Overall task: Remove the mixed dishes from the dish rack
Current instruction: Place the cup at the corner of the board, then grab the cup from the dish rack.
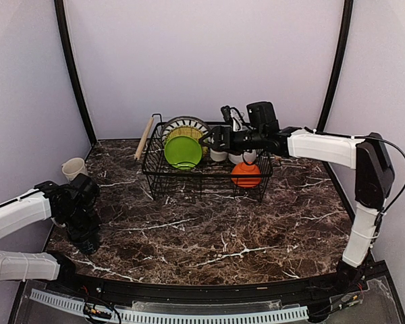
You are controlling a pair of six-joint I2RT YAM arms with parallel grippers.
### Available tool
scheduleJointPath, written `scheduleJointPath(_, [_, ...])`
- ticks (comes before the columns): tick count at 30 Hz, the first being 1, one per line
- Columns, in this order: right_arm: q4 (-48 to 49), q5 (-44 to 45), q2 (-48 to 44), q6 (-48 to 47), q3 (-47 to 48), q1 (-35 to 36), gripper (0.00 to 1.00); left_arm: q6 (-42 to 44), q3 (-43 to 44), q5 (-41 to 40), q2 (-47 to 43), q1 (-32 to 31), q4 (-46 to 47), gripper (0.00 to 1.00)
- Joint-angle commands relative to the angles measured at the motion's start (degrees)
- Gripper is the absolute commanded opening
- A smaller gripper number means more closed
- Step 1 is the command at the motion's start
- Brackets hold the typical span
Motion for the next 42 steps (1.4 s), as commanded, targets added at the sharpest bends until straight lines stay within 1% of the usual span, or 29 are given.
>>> scheduleJointPath(1, [-4.7, 3.5, 2.3, -3.9, 3.2, 0.7, 0.99, -0.9, -0.7, -0.5, -0.6, 0.4, -1.1, 0.3])
scheduleJointPath(4, [-6.9, 4.9, 3.8, -5.3, 5.5, 0.8, 0.99, 0.0, 0.3, -0.9, -1.0, 0.4, -2.0, 0.36])
scheduleJointPath(8, [-10.0, 6.8, 6.6, -7.5, 9.3, 0.9, 0.99, 1.3, 2.5, -1.9, -1.8, 0.4, -3.9, 0.47])
scheduleJointPath(10, [-11.7, 8.1, 8.5, -9.0, 12.0, 0.9, 0.99, 2.4, 3.7, -2.1, -2.5, 0.4, -4.6, 0.57])
scheduleJointPath(11, [-12.7, 9.0, 9.5, -9.7, 13.5, 0.9, 0.99, 3.3, 4.6, -2.2, -2.9, 0.4, -5.0, 0.59])
scheduleJointPath(12, [-13.6, 9.8, 10.4, -10.4, 15.0, 0.9, 0.99, 3.9, 5.0, -2.2, -3.2, 0.4, -5.2, 0.65])
scheduleJointPath(13, [-14.4, 10.5, 11.4, -11.3, 16.3, 0.9, 0.99, 5.0, 6.2, -2.2, -3.7, 0.4, -5.7, 0.67])
scheduleJointPath(14, [-15.1, 11.1, 12.5, -12.4, 17.9, 0.9, 0.99, 5.5, 6.7, -2.4, -4.0, 0.4, -6.0, 0.73])
scheduleJointPath(18, [-18.7, 11.4, 17.5, -16.2, 25.3, 0.9, 0.98, 9.8, 11.5, -2.1, -6.4, 0.4, -6.7, 0.84])
scheduleJointPath(20, [-19.7, 11.3, 19.9, -18.3, 28.7, 0.9, 0.94, 12.9, 13.7, -1.2, -7.8, 0.4, -5.6, 0.88])
scheduleJointPath(21, [-20.1, 11.3, 21.1, -19.3, 30.2, 0.9, 0.91, 15.9, 14.3, -0.6, -8.8, 0.4, -4.7, 0.89])
scheduleJointPath(22, [-20.5, 11.4, 22.3, -20.2, 31.9, 0.9, 0.88, 17.4, 15.4, 1.5, -9.3, 0.4, -2.5, 0.92])
scheduleJointPath(23, [-21.1, 11.6, 23.7, -21.0, 33.6, 0.9, 0.86, 20.7, 15.8, 2.7, -10.3, 0.4, -1.3, 0.93])
scheduleJointPath(24, [-21.8, 11.9, 24.9, -21.7, 35.5, 0.9, 0.86, 22.1, 16.5, 5.1, -10.7, 0.4, 1.3, 0.97])
scheduleJointPath(26, [-23.8, 13.3, 26.8, -22.3, 39.4, 0.9, 0.85, 26.5, 17.6, 9.0, -11.8, 0.4, 5.1, 0.99])
scheduleJointPath(27, [-24.3, 14.2, 27.2, -22.3, 40.3, 0.8, 0.85, 28.9, 18.0, 9.7, -11.9, 0.4, 6.2, 0.99])
scheduleJointPath(28, [-24.5, 15.1, 27.3, -22.2, 40.7, 0.7, 0.85, 30.0, 18.9, 12.5, -11.8, 0.4, 8.2, 0.99])
scheduleJointPath(30, [-25.1, 18.0, 27.0, -22.1, 40.7, 0.6, 0.86, 33.0, 20.6, 15.3, -11.0, 0.4, 10.8, 0.99])
scheduleJointPath(31, [-25.8, 20.2, 26.9, -22.4, 40.8, 0.5, 0.87, 34.8, 21.4, 16.9, -10.6, 0.4, 11.6, 0.99])
scheduleJointPath(33, [-27.7, 25.4, 26.8, -23.6, 40.8, 0.3, 0.92, 37.5, 23.6, 18.4, -8.9, 0.4, 13.7, 0.99])
scheduleJointPath(35, [-29.5, 30.2, 26.9, -24.9, 40.7, -0.2, 0.94, 40.0, 25.9, 21.3, -6.9, 0.4, 15.1, 0.99])
scheduleJointPath(36, [-30.3, 31.2, 27.0, -25.6, 40.7, -0.5, 0.95, 40.8, 27.2, 22.1, -5.7, 0.4, 15.8, 0.99])
scheduleJointPath(38, [-31.3, 31.3, 26.9, -26.4, 40.5, -1.4, 0.98, 42.4, 28.5, 24.2, -4.0, 0.4, 16.8, 0.99])
scheduleJointPath(42, [-33.1, 30.4, 28.0, -27.7, 41.7, -2.9, 0.99, 43.6, 28.8, 28.3, -1.7, 0.4, 19.0, 0.99])
